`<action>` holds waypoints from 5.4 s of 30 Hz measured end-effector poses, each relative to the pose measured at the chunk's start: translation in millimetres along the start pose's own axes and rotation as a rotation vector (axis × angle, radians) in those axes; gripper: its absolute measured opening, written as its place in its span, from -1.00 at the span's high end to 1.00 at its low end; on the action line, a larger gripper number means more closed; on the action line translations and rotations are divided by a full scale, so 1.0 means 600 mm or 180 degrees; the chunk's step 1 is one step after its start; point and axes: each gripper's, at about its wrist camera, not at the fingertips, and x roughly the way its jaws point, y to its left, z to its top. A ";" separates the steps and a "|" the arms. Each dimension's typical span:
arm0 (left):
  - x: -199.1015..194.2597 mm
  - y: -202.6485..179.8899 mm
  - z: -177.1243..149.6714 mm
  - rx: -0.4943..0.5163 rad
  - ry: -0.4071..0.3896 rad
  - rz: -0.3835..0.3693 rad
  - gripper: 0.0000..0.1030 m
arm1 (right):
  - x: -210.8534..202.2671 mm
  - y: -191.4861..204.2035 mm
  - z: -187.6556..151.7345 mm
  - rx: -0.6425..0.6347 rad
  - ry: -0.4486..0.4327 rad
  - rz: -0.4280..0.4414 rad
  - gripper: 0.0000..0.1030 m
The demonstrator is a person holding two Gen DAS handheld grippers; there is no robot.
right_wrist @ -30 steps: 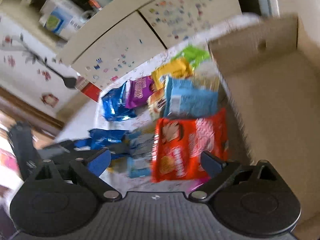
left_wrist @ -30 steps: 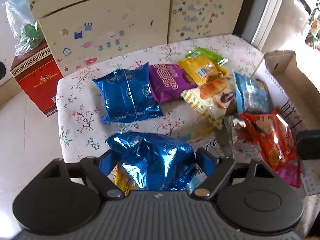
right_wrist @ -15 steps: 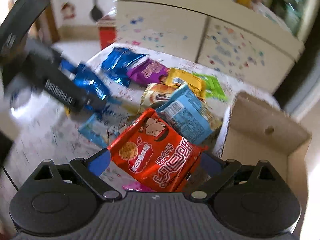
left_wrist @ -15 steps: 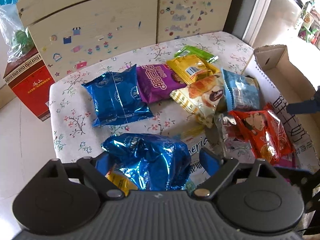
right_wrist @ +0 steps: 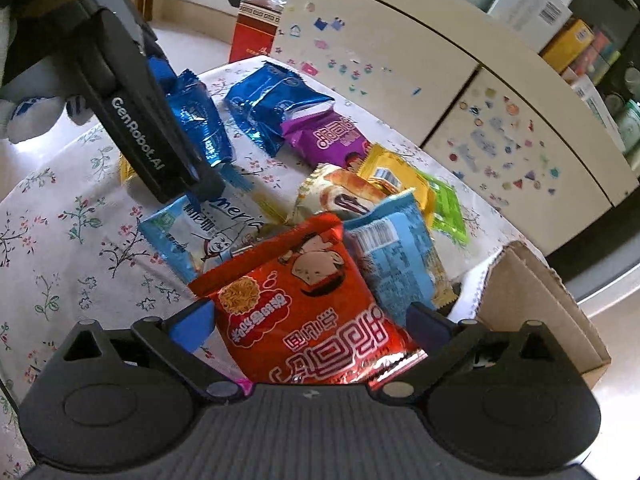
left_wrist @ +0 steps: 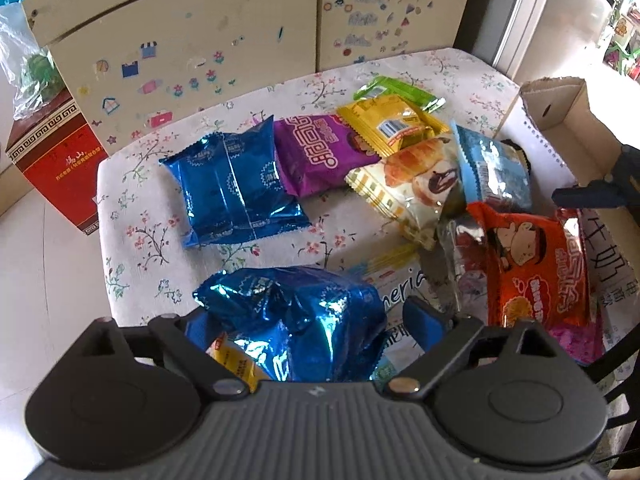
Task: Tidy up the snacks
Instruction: 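Grasp the red-orange snack bag with right tool while left tool holds blue bag, then carry both held bags up toward the cardboard box, then open right tool dropping red bag into box while left tool releases blue bag there, then move left tool to yellow snack bag while right tool moves to pink bag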
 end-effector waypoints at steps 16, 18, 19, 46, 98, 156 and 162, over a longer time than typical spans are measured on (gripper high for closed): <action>0.011 0.001 -0.005 -0.0047 0.0061 0.0068 -0.68 | 0.027 0.001 0.004 0.0367 0.0233 0.0054 -0.49; 0.007 0.000 -0.005 -0.0052 0.0026 0.0058 -0.60 | 0.023 -0.009 0.002 0.0531 0.0224 0.0087 -0.44; 0.004 -0.001 -0.006 -0.0047 -0.0002 0.0059 -0.58 | 0.022 -0.014 0.002 0.0633 0.0221 0.0131 -0.43; 0.003 0.010 0.010 -0.0421 -0.0181 0.0049 -0.65 | 0.015 -0.042 -0.004 0.1478 0.0178 0.0396 -0.43; -0.109 -0.236 0.053 -0.0100 -0.1199 -0.1058 -0.30 | -0.194 -0.218 -0.193 0.3511 -0.0407 -0.0561 -0.43; -0.118 -0.001 -0.037 -0.0812 -0.0651 -0.0158 -0.94 | -0.140 -0.083 -0.099 0.3304 -0.0325 0.1009 -0.80; -0.079 0.031 -0.040 -0.0849 -0.0448 -0.0063 -0.93 | -0.096 -0.077 -0.080 0.3229 -0.0175 0.0937 -0.80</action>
